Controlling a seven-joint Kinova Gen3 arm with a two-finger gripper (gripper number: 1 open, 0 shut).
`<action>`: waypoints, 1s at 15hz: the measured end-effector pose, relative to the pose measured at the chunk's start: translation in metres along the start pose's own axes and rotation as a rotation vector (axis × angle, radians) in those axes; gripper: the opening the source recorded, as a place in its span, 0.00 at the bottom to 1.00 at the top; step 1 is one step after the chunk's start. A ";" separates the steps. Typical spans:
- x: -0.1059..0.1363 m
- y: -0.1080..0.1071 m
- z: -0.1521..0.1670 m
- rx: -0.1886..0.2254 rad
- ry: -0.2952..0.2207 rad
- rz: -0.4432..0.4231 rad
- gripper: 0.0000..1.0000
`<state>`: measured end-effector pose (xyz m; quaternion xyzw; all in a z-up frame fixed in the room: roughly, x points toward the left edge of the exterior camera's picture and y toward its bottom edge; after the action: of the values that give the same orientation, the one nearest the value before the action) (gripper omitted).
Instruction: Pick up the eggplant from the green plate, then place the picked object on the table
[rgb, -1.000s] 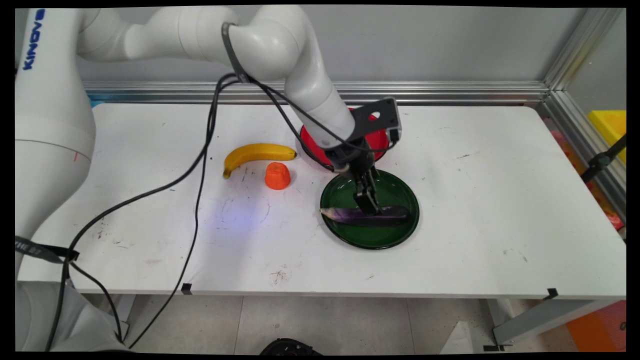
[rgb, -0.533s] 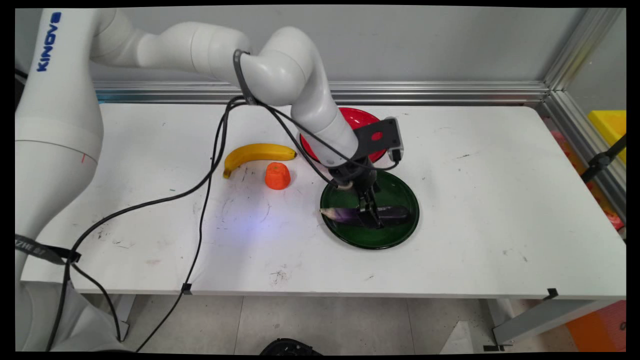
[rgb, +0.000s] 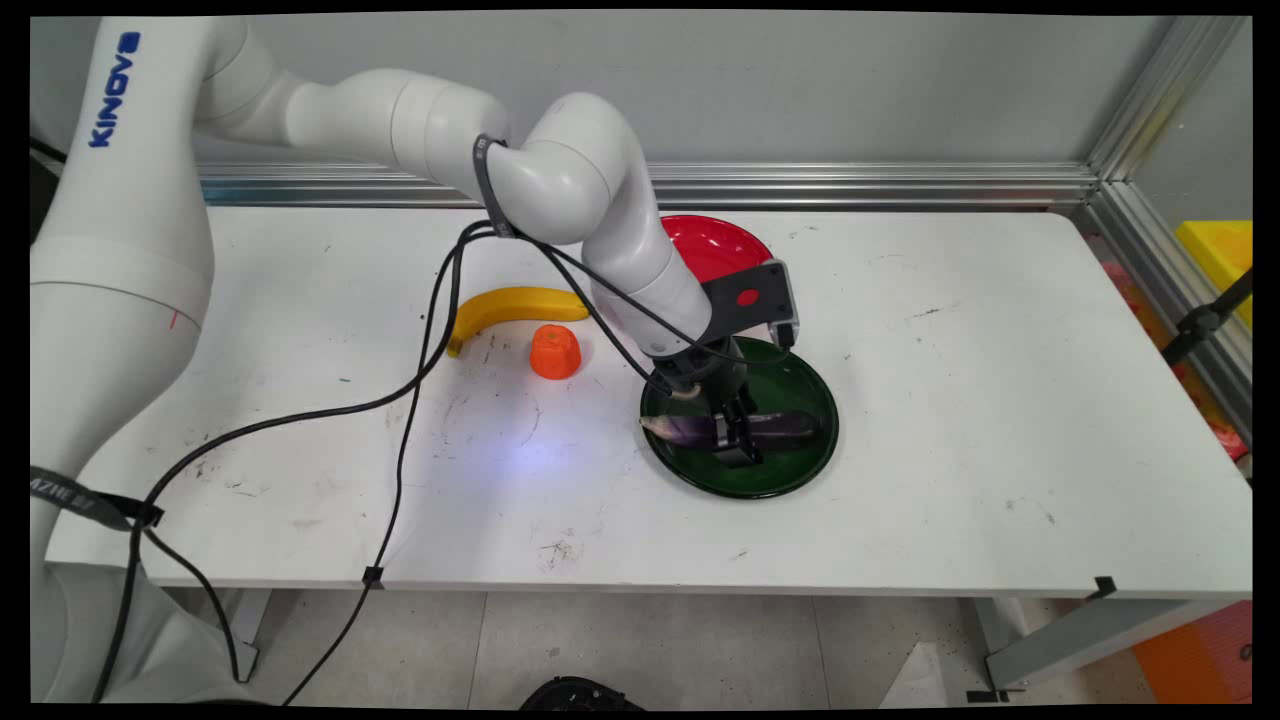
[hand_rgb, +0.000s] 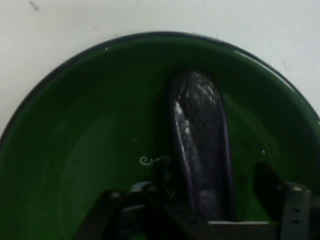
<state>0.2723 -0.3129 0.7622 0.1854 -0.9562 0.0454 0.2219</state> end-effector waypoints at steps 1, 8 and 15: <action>-0.001 0.000 0.002 0.002 -0.001 0.000 0.00; 0.001 -0.009 -0.003 0.014 0.003 -0.007 0.00; 0.025 -0.026 -0.060 0.001 0.028 0.003 0.00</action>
<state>0.2858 -0.3357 0.8272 0.1833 -0.9532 0.0488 0.2354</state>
